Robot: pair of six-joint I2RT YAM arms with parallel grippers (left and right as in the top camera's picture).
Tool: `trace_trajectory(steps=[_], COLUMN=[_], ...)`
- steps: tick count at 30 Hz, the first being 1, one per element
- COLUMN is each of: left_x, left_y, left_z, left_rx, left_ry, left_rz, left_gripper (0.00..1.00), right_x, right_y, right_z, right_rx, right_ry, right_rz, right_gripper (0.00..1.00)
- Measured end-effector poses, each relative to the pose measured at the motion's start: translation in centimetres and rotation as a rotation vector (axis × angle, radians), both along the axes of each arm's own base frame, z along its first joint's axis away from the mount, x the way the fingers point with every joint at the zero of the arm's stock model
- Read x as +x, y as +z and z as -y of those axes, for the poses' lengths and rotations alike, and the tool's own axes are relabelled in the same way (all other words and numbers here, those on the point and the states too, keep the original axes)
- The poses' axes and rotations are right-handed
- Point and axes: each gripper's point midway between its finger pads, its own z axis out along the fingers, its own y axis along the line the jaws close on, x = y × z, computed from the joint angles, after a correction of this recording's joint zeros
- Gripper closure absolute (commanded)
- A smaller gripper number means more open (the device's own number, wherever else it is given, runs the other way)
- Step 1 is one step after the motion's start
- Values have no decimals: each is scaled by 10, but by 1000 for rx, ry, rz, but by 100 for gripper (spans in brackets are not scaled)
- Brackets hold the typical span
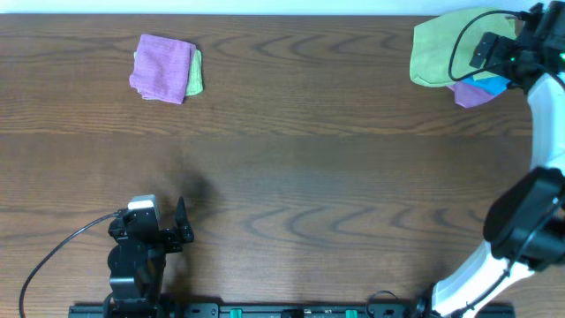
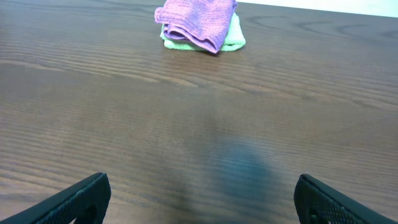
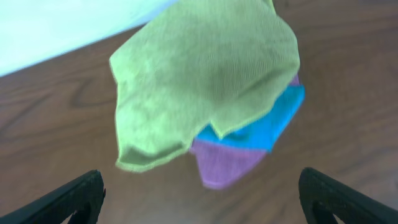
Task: Fold the cloth
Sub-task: 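Reach the right gripper to the green cloth on the top-right pile and grasp it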
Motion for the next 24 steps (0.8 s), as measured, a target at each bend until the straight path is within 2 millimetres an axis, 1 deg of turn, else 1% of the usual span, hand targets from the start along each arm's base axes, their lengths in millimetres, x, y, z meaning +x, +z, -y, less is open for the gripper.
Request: trace_trajectory(steps=[2,6,7,12,15,19,21,24], left_x=[0,0,0,0,0,0,0,0], left_y=[0,0,0,0,0,0,0,0], left_z=[0,0,0,0,0,0,0,0], left_rx=[0,0,0,0,0,0,0,0], left_ry=[0,0,0,0,0,0,0,0], left_rz=[0,0,0,0,0,0,0,0], left_gripper=[5,5,5,5,5,4,5,5], right_x=[7,14,17,37,47,55,60,63], right_y=[-13,-36,-38,-46,-46,-47,-51,-61], right_z=[6,12,13,23,28,34,38,42], right_rx=[-12,-18,-23,-49,-49,-31,-16,17], right_ry=[-11,-24,-25,-44,-67,-105,-130,-170], right_rz=[-3,-25,-17,46,93,134,157,171], right_gripper=[1,1,1,1,4,6,7,6])
